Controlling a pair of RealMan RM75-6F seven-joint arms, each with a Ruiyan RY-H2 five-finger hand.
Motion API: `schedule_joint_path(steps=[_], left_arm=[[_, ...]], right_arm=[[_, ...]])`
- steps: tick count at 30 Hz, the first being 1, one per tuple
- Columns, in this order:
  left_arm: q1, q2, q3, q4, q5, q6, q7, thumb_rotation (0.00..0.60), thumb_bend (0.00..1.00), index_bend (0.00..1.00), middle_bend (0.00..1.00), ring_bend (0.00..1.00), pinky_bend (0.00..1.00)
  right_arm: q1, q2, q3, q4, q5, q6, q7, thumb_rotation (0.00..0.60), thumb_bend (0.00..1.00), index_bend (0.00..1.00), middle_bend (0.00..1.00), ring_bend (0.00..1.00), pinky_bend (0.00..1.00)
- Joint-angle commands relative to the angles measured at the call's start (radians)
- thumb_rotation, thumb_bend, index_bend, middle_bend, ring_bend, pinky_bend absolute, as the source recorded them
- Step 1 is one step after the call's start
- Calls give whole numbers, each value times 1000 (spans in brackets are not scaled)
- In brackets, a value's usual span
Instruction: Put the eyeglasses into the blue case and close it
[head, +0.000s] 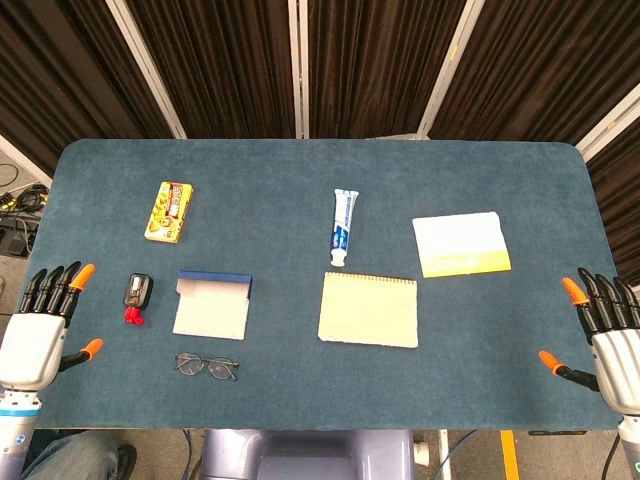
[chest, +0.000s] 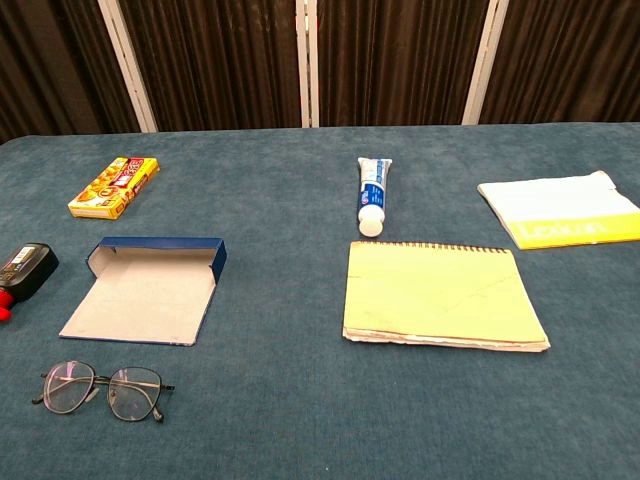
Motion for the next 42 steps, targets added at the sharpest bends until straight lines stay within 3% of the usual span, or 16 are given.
schedule_joint_path(steps=[1,11,14,18,25,31,42], left_arm=[[-1,1,1,-1,1,-2,0,600,0,0,0,0,0],[-24,-10,26,-7,16,-68,12,600,0,9,0,0,0],[-76,-17,65,-32,28,-198,-19,600,6,131,0,0,0],[-130,-79,70,-22,25,-302,46,600,163,321,0,0,0],[-167,-203,70,-3,-68,-413,167,600,264,379,0,0,0],[-170,-270,68,16,-155,-443,235,600,280,385,0,0,0],[-168,-323,59,50,-218,-421,272,600,356,430,0,0,0]], right_arm=[[-4,3,-1,-7,4,-1,-6,600,0,0,0,0,0],[-13,21,-2,-23,24,-7,13,600,0,0,0,0,0],[-15,29,-2,-26,25,-6,30,600,0,0,0,0,0],[-17,37,-4,-28,23,-6,46,600,0,0,0,0,0],[-19,45,-8,-27,21,-10,71,600,0,0,0,0,0],[-17,49,-9,-25,20,-17,85,600,0,0,0,0,0],[-16,52,-11,-27,15,-21,93,600,0,0,0,0,0]])
